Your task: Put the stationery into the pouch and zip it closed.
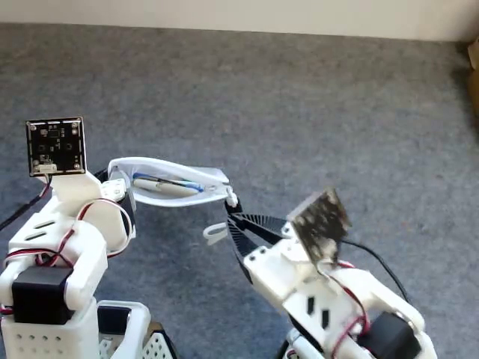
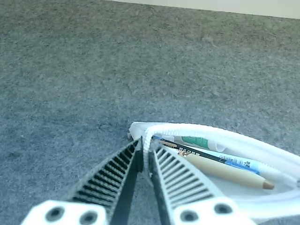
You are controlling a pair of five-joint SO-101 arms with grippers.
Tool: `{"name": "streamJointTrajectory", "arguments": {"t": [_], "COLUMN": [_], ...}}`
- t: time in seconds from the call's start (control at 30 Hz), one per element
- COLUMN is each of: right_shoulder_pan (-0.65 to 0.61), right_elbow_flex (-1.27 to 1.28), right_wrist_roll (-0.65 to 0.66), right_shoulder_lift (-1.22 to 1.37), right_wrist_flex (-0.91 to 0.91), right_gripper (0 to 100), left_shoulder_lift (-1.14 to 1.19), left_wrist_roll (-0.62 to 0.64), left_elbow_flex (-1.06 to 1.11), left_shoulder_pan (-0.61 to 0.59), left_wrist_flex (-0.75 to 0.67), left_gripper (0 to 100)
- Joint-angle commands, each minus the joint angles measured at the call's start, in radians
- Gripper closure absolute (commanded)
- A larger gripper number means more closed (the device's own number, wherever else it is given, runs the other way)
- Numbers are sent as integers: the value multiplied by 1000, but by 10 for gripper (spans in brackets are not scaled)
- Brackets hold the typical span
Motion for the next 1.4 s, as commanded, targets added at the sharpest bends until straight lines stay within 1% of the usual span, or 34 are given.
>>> {"name": "streamJointTrajectory", "arguments": {"t": [0.0,0.07,0.23,0.33,0.43,0.57,0.63,0.73,0.8,0.9,1.03,1.1,1.37], "right_shoulder_pan": [-4,-4,-4,-4,-4,-4,-4,-4,8,56,120,128,127], "right_elbow_flex": [42,120,358,453,499,506,510,536,562,613,707,746,862], "right_wrist_roll": [11,26,133,169,198,199,196,195,195,195,195,195,195], "right_shoulder_lift": [-90,-140,-263,-331,-381,-377,-369,-360,-360,-360,-352,-348,-354], "right_wrist_flex": [4,-21,-153,-189,-188,-182,-182,-188,-194,-278,-450,-526,-720], "right_gripper": [991,991,991,991,991,984,938,840,810,810,810,810,810], "left_shoulder_lift": [-8,-8,-8,-7,-7,-8,-8,-7,-7,-7,-7,-7,-7], "left_wrist_roll": [-9,-9,-11,-49,-51,-51,-52,-54,-54,-54,-54,-54,-54], "left_elbow_flex": [1,-1,-7,2,1,-4,2,19,30,39,39,39,39], "left_shoulder_pan": [13,13,13,13,13,18,18,15,15,16,16,18,19], "left_wrist_flex": [-31,-31,-37,-63,-64,-66,-83,-117,-137,-149,-144,-143,-143], "left_gripper": [993,992,992,992,992,992,992,992,992,992,992,992,992]}}
